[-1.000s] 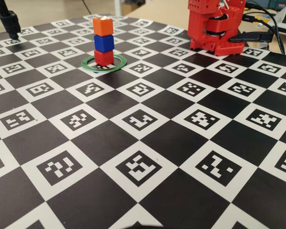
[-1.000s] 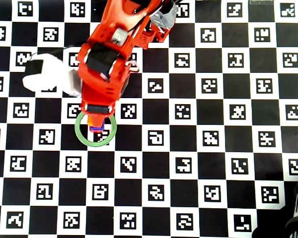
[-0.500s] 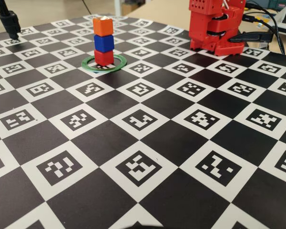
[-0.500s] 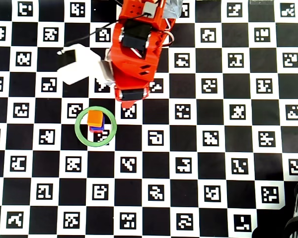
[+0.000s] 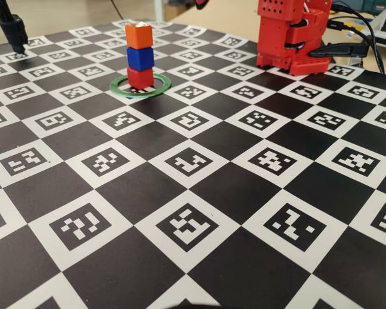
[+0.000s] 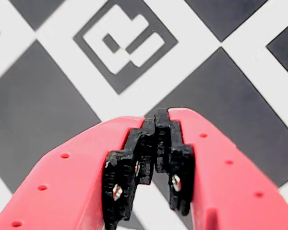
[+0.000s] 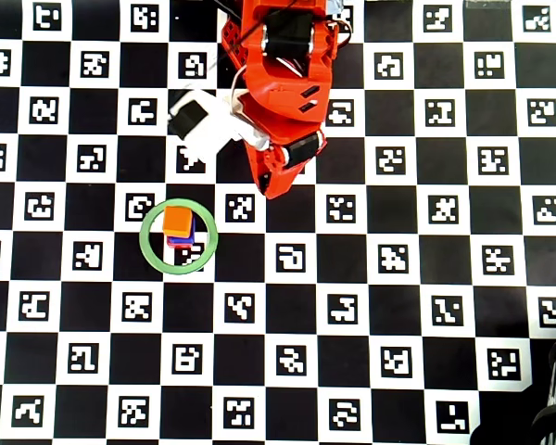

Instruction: Grab the red cube then put it in the green circle then put the blue cube on top and finally the orange cube on top

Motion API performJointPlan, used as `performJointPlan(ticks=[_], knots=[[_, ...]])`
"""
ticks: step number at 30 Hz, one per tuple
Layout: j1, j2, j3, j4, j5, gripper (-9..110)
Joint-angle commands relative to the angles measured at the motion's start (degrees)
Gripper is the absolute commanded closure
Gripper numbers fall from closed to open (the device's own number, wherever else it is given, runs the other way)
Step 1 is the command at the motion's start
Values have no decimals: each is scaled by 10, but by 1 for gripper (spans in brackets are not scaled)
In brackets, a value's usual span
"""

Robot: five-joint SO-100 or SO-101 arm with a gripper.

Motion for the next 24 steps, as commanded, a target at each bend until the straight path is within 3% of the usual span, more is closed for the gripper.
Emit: performJointPlan(ticks=[1,14,24], knots=[[-6,57,45,-45,-68,107],[-23,236,296,-97,-219,107],[-7,343,410,0,-290,107]])
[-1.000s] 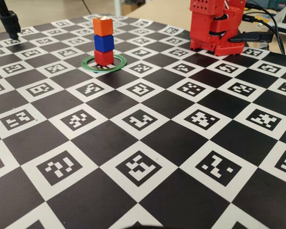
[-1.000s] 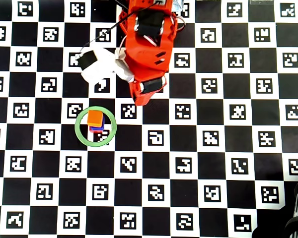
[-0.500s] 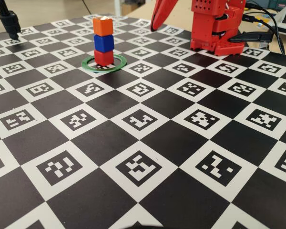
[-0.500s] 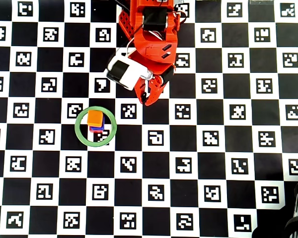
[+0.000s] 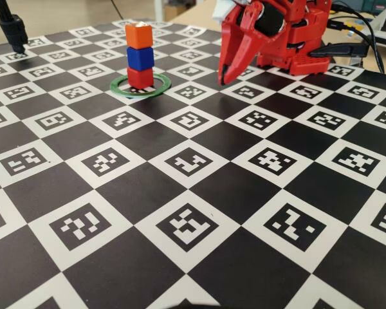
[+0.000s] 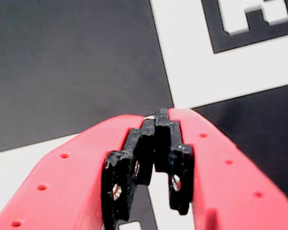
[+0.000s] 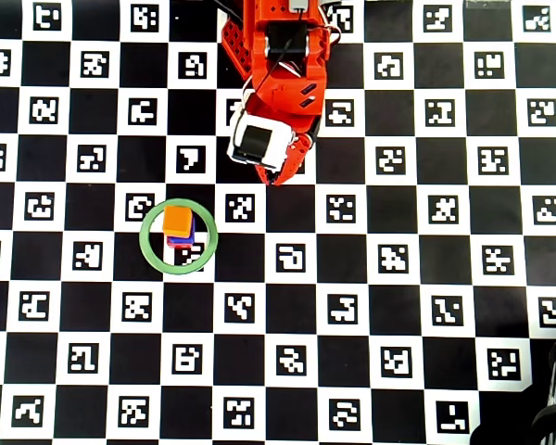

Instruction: Grab the red cube then put it in the green circle then put the blue cube on top and finally the orange cube on top

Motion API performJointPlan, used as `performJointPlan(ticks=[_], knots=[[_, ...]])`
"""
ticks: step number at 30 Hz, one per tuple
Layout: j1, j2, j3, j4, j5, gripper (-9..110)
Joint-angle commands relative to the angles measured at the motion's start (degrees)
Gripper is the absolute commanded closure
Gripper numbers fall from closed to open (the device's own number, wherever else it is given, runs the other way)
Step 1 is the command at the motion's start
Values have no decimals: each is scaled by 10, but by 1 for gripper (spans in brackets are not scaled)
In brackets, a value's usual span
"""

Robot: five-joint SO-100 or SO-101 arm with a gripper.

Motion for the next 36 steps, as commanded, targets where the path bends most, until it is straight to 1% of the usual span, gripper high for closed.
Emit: performJointPlan(ticks=[1,5,8,10,36], knots=[[6,25,26,35,-10,107],[13,76,27,123,-14,107],[15,99,27,153,9,107],[12,99,27,170,4,107],[14,99,27,173,4,107]])
